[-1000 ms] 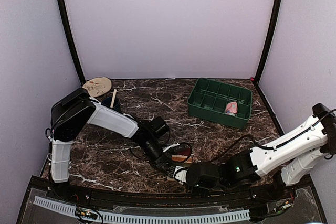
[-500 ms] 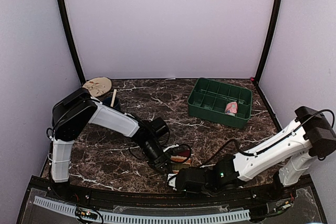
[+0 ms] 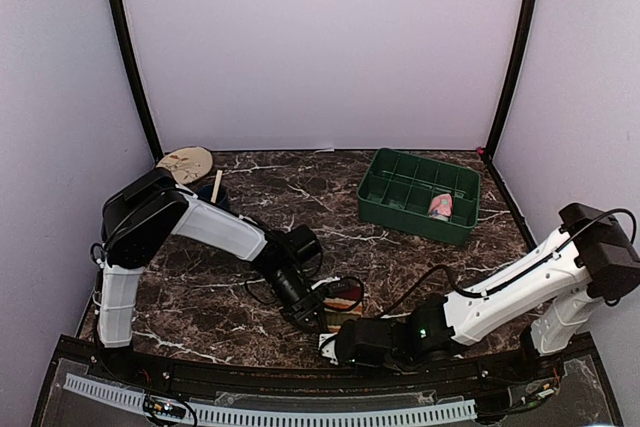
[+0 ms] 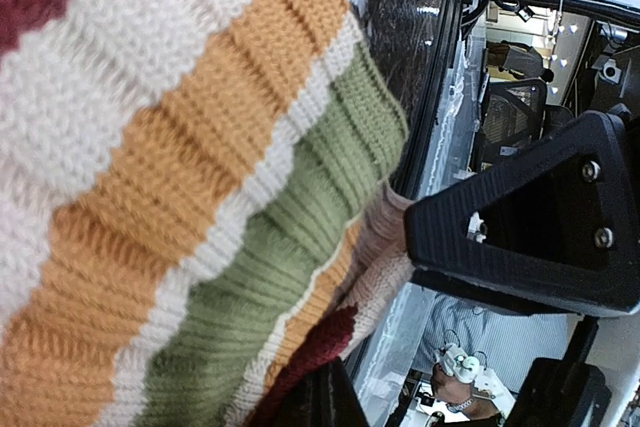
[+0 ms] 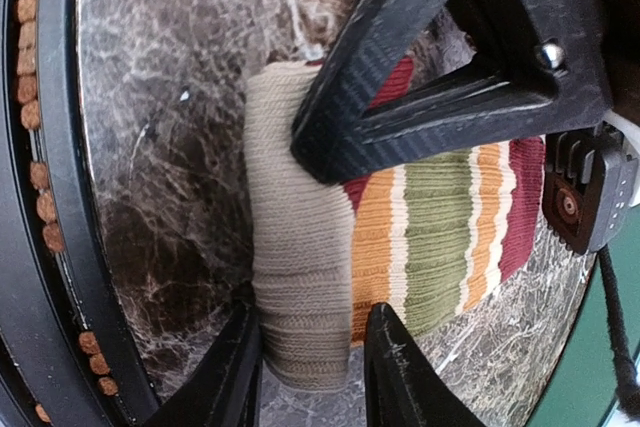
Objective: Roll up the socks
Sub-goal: Roll the sock at the center of the board.
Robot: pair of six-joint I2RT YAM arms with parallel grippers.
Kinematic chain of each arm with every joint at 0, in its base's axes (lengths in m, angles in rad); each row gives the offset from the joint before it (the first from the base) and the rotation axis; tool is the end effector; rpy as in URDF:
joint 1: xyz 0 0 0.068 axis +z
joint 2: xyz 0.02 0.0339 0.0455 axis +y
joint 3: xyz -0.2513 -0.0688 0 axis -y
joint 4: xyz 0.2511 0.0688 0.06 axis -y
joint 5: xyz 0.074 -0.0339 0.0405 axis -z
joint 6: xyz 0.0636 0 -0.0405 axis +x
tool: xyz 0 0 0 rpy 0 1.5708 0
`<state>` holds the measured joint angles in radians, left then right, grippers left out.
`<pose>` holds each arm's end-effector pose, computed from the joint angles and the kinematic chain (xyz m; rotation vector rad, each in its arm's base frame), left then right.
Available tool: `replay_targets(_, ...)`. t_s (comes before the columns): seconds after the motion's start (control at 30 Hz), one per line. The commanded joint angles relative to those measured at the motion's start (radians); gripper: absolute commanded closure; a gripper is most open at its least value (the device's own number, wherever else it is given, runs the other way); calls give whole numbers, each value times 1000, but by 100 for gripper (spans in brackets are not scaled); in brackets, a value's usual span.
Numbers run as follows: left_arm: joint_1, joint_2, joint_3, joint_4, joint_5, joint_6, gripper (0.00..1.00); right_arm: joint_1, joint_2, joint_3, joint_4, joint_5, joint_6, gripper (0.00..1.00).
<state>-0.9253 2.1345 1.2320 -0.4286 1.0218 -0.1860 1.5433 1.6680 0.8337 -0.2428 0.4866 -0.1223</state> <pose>0.1867 -0.3381 0.0619 -1.0454 -2.2376 1.3300 0.0385 0.3183 0.1032 -1.7157 1.7682 -0.0585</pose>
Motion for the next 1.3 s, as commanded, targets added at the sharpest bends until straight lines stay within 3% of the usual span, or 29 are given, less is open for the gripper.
replay_targets(0.0, 2, 62, -18, -99, -130, 20, 100, -6, 11, -26, 36, -9, -45, 69)
replay_targets(0.37, 11, 77, -11, -104, -113, 24, 100, -6, 24, -35, 56, -58, -71, 77)
replay_targets(0.8, 17, 78, 10, -129, -117, 28, 100, -29, 34, -21, 53, -121, -53, 100)
replay_targets(0.93, 21, 48, -15, -105, -138, 14, 87, -77, 15, -24, 53, -184, -6, 100)
replay_targets(1.27, 63, -103, -125, 60, -139, -72, 67, -221, -19, 3, 42, -431, 111, 100)
